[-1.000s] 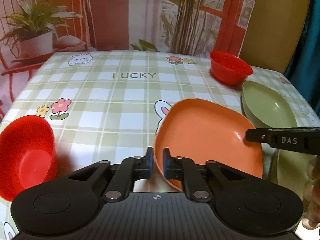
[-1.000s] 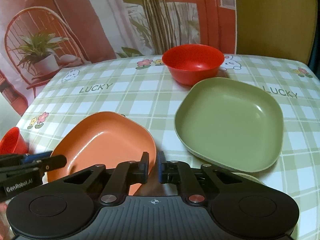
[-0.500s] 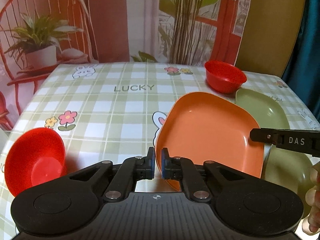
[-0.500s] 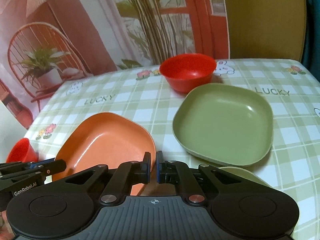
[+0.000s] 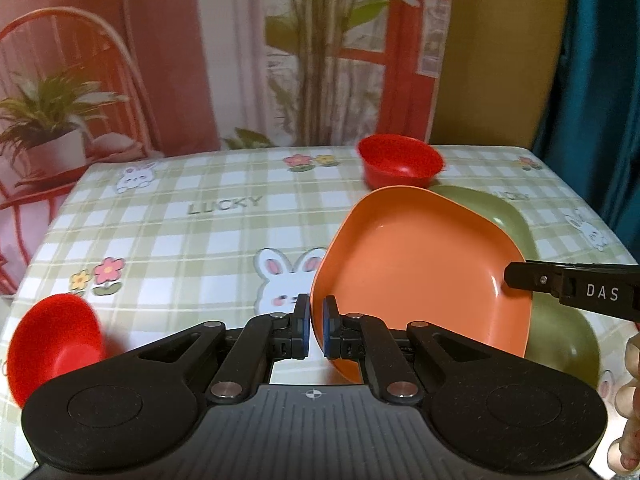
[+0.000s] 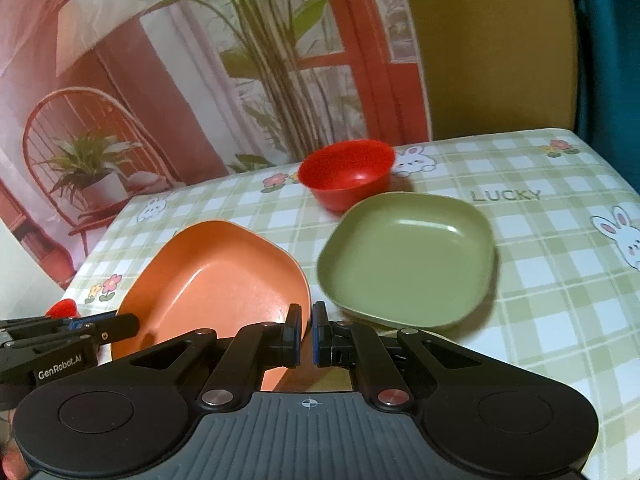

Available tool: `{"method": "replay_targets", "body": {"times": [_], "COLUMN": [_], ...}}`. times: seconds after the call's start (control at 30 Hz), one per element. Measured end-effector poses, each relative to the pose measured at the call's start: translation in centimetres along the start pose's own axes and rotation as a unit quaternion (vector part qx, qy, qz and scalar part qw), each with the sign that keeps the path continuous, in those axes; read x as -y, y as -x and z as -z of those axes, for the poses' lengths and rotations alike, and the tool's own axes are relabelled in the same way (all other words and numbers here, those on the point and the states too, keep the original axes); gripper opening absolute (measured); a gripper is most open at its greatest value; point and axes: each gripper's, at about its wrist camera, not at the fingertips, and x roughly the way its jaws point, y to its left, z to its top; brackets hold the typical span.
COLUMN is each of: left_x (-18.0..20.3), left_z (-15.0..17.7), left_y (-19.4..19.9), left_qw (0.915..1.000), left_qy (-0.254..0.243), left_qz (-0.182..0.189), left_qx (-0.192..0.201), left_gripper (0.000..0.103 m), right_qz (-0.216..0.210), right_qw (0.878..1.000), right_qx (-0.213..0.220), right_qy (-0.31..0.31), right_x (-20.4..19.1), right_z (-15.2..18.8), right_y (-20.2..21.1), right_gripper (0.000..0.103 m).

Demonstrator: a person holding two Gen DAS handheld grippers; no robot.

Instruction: Organize plates and bowls

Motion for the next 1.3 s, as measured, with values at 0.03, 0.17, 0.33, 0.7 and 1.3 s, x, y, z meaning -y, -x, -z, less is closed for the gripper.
{"method": "replay_targets", "body": {"times": [0.03, 0.17, 0.33, 0.7, 1.3], "left_x": [0.4, 2.0, 4.0, 6.2, 7.3], "left_z": [-0.1, -0.2, 0.3, 1.6, 2.7], "left_y": [0.0, -0.1, 0.2, -0.6, -1.8], "left_qw": [1.0, 0.9992, 0.9968, 0.992, 0.9881], "left_qy": [-0.003, -0.014, -0.042, -0.067, -0.09], "left_qz": [0.006, 0.037, 0.068, 0.097, 0.098], "left_qx": [0.0, -0.002, -0.009, -0.046, -0.078], "left_gripper": [0.007, 0.007, 0.007, 0.007, 0.008], "right_qz": [0.003, 0.02, 0.044, 0.066, 0.07], "right_qw": [1.0, 1.0, 0.998, 0.997, 0.995], "right_qx": [0.002, 0.011, 0.016, 0.009, -0.018], "right_qy": [-0.002, -0.014, -0.032, -0.05, -0.074], "right_x": [0.4, 2.1, 4.5, 7.6, 9.6], "right_z": [0.0, 0.2, 0.8, 2.8, 4.8], "right_y": [0.4, 1.9, 3.5, 5.6, 5.7], "right_gripper": [0.005, 0.005, 0.005, 0.006, 0.006]}}
